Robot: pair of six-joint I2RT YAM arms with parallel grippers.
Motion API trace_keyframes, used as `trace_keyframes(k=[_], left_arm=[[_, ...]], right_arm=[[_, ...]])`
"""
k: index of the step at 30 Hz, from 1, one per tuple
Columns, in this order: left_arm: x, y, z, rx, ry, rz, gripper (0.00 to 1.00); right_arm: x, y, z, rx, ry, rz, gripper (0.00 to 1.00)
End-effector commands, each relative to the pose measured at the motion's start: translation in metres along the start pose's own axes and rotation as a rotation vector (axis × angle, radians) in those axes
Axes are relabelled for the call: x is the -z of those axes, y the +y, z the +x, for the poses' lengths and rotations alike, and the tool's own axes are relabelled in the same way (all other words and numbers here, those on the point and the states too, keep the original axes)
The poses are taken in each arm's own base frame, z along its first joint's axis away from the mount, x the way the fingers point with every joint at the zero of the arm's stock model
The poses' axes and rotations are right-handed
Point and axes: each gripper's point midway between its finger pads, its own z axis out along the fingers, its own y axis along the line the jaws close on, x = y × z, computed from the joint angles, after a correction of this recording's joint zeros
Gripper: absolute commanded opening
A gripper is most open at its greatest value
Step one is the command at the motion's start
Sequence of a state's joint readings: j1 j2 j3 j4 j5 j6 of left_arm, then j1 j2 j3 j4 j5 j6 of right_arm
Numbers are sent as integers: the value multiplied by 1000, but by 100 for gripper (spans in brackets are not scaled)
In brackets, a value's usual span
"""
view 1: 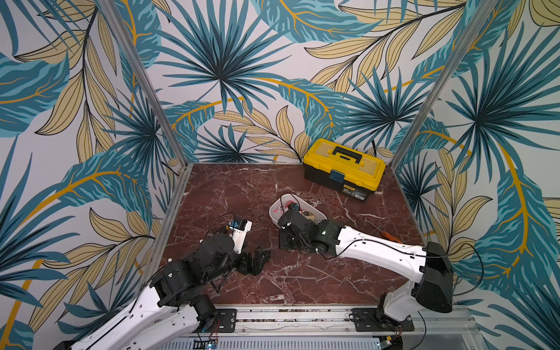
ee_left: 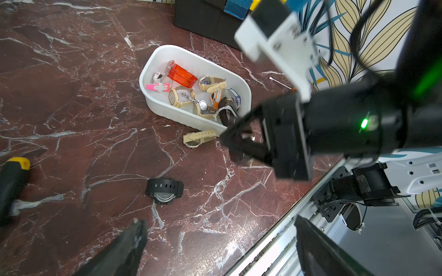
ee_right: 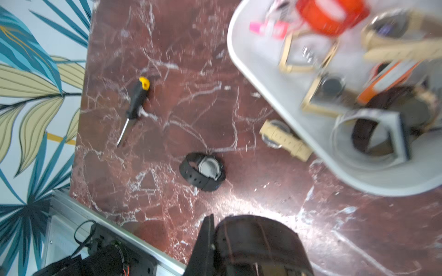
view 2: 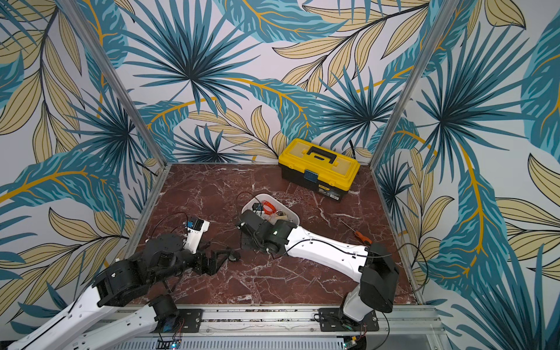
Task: Put the watch into the storage box
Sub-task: Pick up the watch at the center of the board, then place the watch in the storage box.
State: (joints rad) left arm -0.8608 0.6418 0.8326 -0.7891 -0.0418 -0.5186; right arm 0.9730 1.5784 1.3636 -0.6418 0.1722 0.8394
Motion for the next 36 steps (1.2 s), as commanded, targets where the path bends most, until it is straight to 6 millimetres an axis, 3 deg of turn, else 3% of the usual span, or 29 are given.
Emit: trace_keyframes(k=[1,7,13,21,36], left_arm=[[-4,0,1,-24,-3,4,100],[-7,1,5,-32,9,1,100],[-10,-1,8,-46,17,15,100],[-11,1,10,-54,26,10,100],[-14,3,13,-51,33,0,100]], right_arm=[[8,-43,-5,146,125,134,0],[-15,-68,-43,200,243,213,0],[-51,-82,-64,244,328,281,0],[-96,-91,-62,285,426,340,0],[-145,-105,-51,295,486,383,0]])
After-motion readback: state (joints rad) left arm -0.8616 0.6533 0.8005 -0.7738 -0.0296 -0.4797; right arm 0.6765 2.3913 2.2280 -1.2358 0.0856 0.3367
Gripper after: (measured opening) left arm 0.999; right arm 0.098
